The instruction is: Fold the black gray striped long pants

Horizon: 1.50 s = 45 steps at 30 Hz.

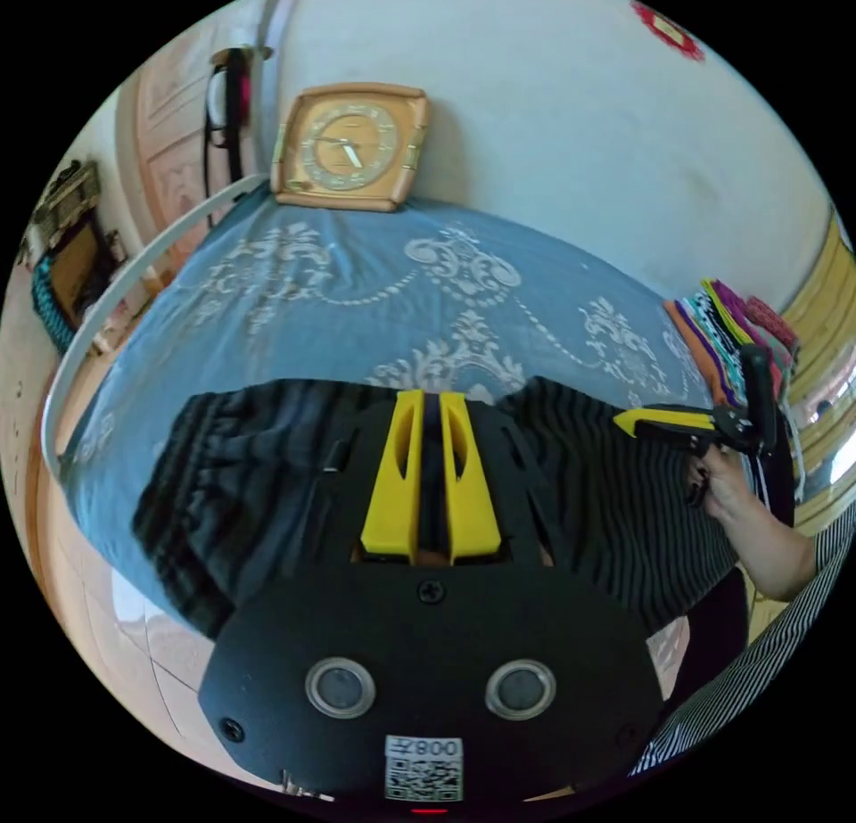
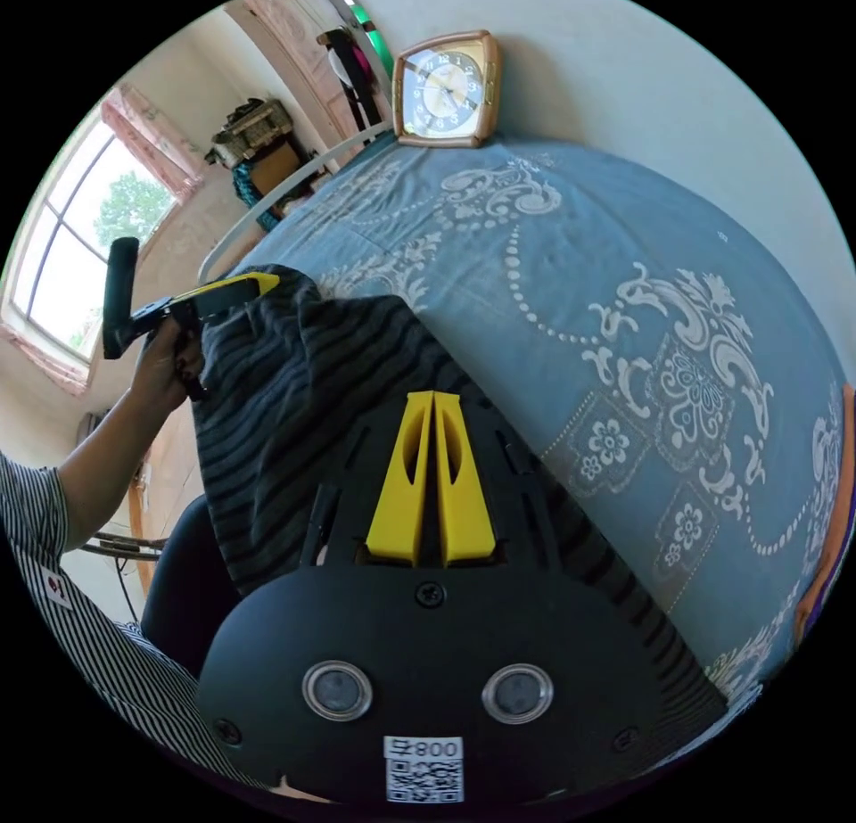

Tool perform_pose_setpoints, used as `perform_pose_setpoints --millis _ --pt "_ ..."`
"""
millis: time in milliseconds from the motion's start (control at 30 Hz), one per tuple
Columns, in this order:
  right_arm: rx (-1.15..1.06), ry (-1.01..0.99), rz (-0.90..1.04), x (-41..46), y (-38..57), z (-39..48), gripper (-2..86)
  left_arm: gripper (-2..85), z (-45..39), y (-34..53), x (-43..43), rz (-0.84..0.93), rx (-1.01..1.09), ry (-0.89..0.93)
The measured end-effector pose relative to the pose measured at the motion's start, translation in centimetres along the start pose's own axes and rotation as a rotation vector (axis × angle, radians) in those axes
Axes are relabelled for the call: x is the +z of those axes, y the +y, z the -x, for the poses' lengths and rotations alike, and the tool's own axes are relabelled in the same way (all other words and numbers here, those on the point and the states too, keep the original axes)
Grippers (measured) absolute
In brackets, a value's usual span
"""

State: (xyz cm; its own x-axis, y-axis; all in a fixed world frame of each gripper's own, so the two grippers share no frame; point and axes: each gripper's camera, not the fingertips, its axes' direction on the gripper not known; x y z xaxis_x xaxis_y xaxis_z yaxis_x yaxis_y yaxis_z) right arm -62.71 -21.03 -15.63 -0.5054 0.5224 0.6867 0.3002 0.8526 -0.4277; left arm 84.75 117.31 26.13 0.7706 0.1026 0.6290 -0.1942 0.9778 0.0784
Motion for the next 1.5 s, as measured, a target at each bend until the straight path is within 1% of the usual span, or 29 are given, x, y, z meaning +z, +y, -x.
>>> perform_pose_setpoints --millis 133,233,333,467,567,633,767,833,933,1000,1100,1133,1167,1267,1333,1400,1467,1500 --pt "-0.054 -0.033 -0.027 0.1 -2.5 0.6 3.5 7.7 7.3 3.5 -3.0 -0.028 -0.150 -0.136" --pt "-0.067 -0.080 -0.021 0.8 -4.8 0.3 5.3 9.2 13.3 5.7 -4.8 -0.053 -0.275 -0.150" --pt "-0.043 -0.126 0.023 2.5 -6.8 -0.3 6.2 9.1 19.0 7.6 -4.3 0.030 -0.388 -0.092" --pt "-0.019 -0.140 0.090 4.8 -8.1 -0.7 6.1 6.6 22.4 10.8 -2.6 0.127 -0.424 0.047" --pt "-0.019 -0.149 0.114 5.7 -8.5 -0.8 4.4 3.9 23.4 13.1 -4.0 0.088 -0.417 0.088" --pt "-0.028 -0.175 0.130 5.6 -8.4 -1.0 2.6 2.7 23.5 14.4 -5.5 0.052 -0.397 0.080" --pt "-0.022 -0.177 0.050 3.3 -7.4 -1.1 1.3 1.8 23.3 17.6 -9.3 -0.067 -0.370 0.034" --pt "0.020 -0.192 0.030 3.1 -6.8 -1.5 1.0 1.7 23.5 18.9 -9.6 -0.064 -0.379 0.008" --pt "0.052 -0.169 0.087 5.1 -6.5 -1.6 0.8 1.8 24.5 20.5 -9.2 -0.036 -0.432 0.007" --pt "0.061 -0.176 0.088 5.2 -6.2 -1.6 0.8 1.9 24.6 21.0 -9.9 -0.043 -0.445 0.010" --pt "0.046 -0.168 0.048 3.8 -5.3 -1.5 0.5 1.9 23.9 21.6 -12.7 -0.085 -0.421 -0.048" --pt "0.059 -0.137 0.022 3.1 -4.7 -1.6 0.4 1.9 23.4 22.0 -14.2 -0.115 -0.406 -0.050" --pt "0.060 -0.123 0.008 2.6 -4.4 -1.5 0.4 1.8 22.6 22.6 -15.7 -0.151 -0.380 -0.029" --pt "0.013 -0.120 -0.050 0.7 -2.3 -0.2 0.3 1.5 20.1 24.4 -18.9 -0.186 -0.313 0.049" --pt "-0.072 -0.085 -0.044 0.6 -0.9 2.1 0.2 1.1 18.4 25.8 -20.0 -0.160 -0.275 0.078" --pt "-0.125 -0.017 0.008 2.0 -0.3 3.7 0.2 0.7 17.1 27.1 -20.4 -0.090 -0.257 0.036" --pt "-0.164 0.046 0.089 4.2 0.2 4.7 0.2 0.4 16.6 28.4 -20.3 0.029 -0.265 -0.049" --pt "-0.177 0.065 0.132 5.5 0.7 4.9 0.2 0.3 16.6 28.6 -20.3 0.047 -0.263 -0.059"
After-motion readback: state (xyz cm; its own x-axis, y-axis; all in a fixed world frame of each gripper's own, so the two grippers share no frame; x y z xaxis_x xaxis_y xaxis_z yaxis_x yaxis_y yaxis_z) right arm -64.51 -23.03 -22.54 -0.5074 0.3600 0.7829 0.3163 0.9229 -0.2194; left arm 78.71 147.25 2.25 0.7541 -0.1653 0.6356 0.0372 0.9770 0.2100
